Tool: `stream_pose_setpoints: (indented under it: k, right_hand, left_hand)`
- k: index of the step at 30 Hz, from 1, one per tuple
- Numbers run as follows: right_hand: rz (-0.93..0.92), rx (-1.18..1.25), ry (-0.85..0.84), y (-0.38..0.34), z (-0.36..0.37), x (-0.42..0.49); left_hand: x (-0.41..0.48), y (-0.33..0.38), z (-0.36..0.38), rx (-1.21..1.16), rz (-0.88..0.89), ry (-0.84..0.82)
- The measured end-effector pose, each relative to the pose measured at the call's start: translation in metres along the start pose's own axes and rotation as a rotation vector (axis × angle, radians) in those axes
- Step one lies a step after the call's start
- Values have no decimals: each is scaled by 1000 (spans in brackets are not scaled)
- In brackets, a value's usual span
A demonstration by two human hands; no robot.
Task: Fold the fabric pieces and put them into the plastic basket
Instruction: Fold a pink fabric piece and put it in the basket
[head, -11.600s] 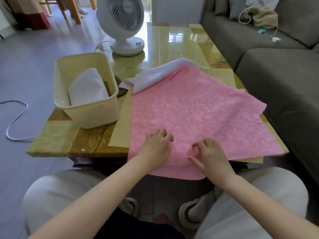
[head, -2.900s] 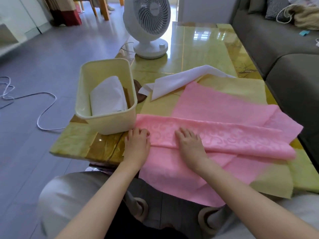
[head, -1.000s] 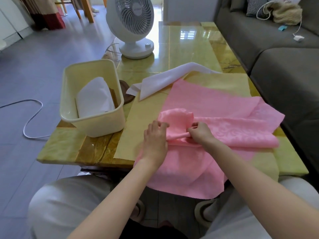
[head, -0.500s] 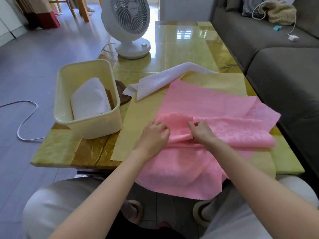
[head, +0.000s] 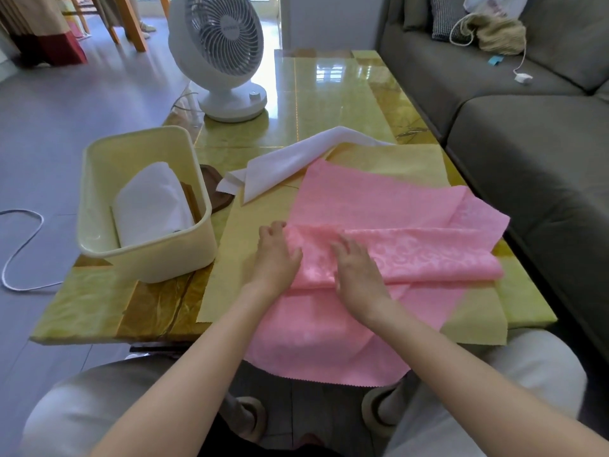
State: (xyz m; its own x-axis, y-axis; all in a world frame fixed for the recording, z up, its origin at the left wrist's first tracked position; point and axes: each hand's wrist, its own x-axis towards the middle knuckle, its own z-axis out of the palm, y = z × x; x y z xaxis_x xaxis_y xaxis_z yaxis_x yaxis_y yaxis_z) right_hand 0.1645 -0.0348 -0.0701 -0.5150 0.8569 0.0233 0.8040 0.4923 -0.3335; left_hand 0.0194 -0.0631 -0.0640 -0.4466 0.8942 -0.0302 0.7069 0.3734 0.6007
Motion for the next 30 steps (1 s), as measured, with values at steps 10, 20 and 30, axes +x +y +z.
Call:
stream_pose_setpoints:
  k: [10,20,30]
  right_hand:
    - [-118,118,-56,-13,11,5]
    - [-198,-48,-270,-34,17,4]
    - [179,-169,-196,93,-40,16]
  left_hand:
    - [-8,3,-38,-5,176,79]
    - [-19,-54,-41,495,-96,-156]
    - [-6,34,5,363,333,-96]
